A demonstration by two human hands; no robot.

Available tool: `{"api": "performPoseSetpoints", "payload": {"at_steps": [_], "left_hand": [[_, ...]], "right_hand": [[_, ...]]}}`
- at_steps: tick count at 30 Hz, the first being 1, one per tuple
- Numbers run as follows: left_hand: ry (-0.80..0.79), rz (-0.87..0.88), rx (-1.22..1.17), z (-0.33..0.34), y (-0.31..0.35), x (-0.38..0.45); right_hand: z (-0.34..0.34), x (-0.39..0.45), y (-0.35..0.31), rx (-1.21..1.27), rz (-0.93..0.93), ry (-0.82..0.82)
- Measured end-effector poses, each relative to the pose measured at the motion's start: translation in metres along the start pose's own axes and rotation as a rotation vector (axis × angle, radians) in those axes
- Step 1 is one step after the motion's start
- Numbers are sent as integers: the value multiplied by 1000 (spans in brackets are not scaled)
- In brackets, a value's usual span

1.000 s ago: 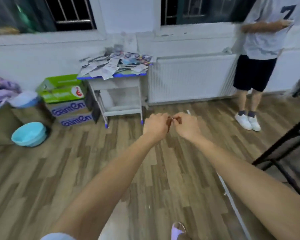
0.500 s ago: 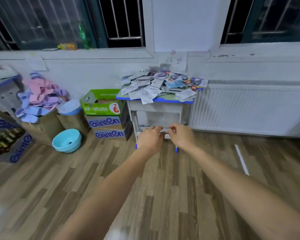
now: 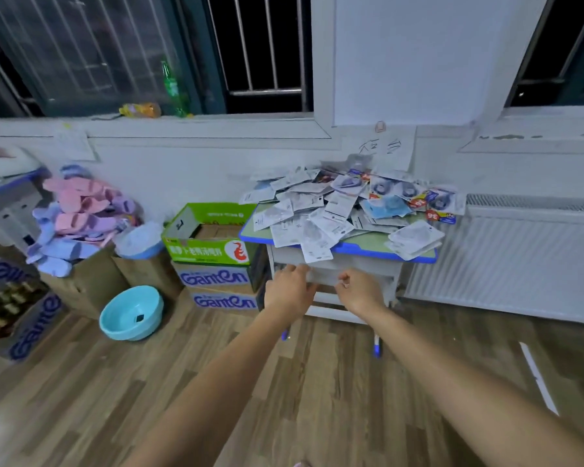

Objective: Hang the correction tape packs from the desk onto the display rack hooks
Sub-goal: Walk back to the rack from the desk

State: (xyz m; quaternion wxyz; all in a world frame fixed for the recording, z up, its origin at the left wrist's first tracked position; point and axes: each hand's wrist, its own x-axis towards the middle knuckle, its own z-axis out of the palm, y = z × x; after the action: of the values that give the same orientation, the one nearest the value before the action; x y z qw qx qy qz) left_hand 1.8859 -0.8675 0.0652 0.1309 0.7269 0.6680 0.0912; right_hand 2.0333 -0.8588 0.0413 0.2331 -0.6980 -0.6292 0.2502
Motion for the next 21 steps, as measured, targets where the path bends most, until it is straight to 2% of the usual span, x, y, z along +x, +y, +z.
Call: {"api": "performPoseSetpoints", "payload": {"at_steps": [4, 14, 21], "left_hand": [[-37, -18, 11, -12, -33, 77], [-122, -102, 25, -11, -91, 226], [-198, -126, 64, -2, -116, 344]], "right_hand": [[19, 78, -12, -13, 92, -28], [69, 228, -31, -3, 153, -148], [77, 355, -47, -28, 74, -31]]}}
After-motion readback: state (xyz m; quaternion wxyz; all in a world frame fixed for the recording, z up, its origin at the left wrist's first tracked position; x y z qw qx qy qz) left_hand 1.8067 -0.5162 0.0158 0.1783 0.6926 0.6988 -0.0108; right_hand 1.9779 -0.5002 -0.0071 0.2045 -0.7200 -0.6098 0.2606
